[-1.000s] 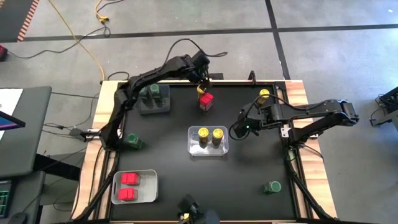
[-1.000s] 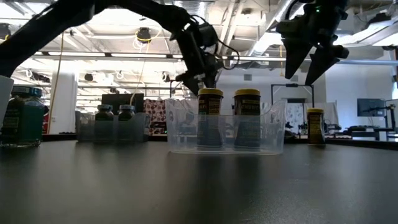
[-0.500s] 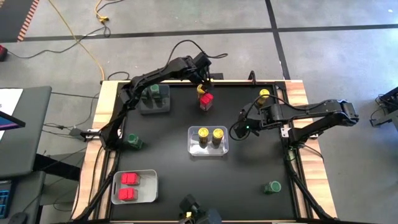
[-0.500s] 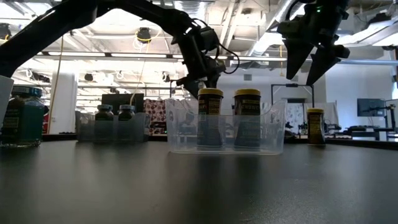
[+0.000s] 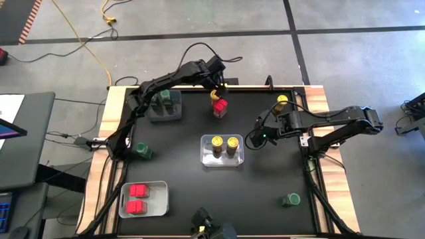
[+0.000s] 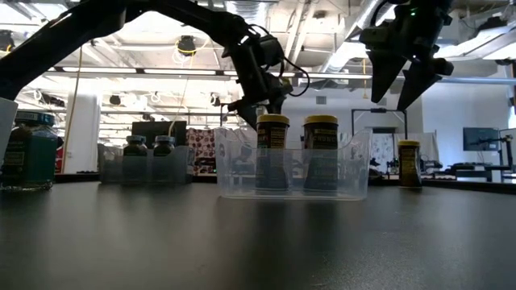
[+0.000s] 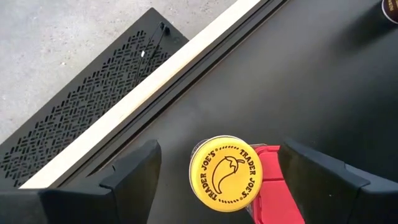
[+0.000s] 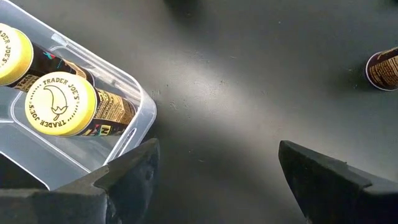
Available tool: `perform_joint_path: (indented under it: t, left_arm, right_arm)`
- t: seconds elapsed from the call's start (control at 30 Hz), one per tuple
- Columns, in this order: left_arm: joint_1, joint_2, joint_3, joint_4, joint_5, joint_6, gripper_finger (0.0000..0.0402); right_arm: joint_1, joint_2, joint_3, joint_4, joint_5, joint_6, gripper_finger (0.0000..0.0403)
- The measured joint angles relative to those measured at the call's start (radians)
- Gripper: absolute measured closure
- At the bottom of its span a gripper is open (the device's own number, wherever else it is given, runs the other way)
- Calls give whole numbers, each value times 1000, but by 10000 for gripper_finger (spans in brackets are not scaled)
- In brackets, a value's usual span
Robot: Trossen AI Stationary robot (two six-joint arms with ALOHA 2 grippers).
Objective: Sort spices by type
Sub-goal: Put the yellow seasoning bottle into the transparent bin
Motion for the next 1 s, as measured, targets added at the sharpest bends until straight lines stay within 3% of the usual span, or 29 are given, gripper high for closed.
perform_joint_path:
  t: [0.2, 1.0]
  left_arm:
    - [-1, 0, 0, 1, 0, 8, 72]
    - [-18, 2, -12, -30, -39, -20, 74]
  right_arm:
    - [0, 0, 0, 0, 0, 0, 46]
    - [2, 0, 0, 0, -2, 0, 46]
